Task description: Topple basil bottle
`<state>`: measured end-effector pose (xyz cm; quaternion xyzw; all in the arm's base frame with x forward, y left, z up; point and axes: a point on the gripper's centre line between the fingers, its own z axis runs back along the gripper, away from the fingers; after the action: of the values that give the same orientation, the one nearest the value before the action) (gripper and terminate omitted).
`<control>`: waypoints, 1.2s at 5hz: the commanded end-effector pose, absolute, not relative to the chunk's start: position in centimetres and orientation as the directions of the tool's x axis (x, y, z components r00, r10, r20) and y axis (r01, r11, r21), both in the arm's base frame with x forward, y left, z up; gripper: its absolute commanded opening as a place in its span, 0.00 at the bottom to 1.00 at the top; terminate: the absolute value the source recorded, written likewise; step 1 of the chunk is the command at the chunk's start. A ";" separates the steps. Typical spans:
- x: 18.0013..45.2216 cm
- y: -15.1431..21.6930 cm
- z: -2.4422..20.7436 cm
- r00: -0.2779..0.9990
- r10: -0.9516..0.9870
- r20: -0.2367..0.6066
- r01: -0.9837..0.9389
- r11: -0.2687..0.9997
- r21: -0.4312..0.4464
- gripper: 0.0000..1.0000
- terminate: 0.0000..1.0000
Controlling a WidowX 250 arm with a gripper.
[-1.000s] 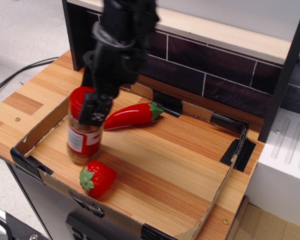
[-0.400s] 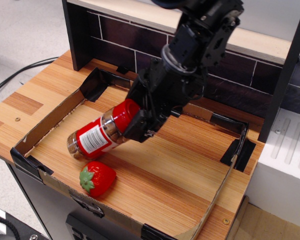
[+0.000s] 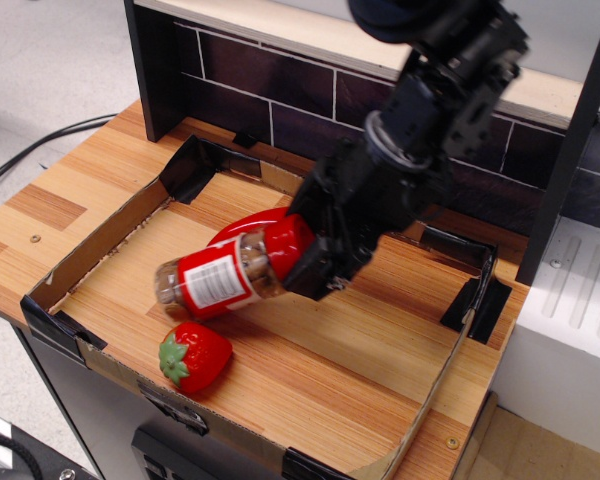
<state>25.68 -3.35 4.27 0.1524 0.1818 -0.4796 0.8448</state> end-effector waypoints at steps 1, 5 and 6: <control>27.5 -6.1 4.3 0.438 -0.813 -0.385 0.895 0.435 0.100 0.00 0.00; 27.5 -9.5 2.7 0.493 -0.869 0.033 0.864 0.494 0.101 1.00 0.00; 27.7 -9.4 3.5 0.500 -0.863 0.078 0.860 0.505 0.070 1.00 0.00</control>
<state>26.27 -9.07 1.61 0.0040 -0.0188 -0.4946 0.8689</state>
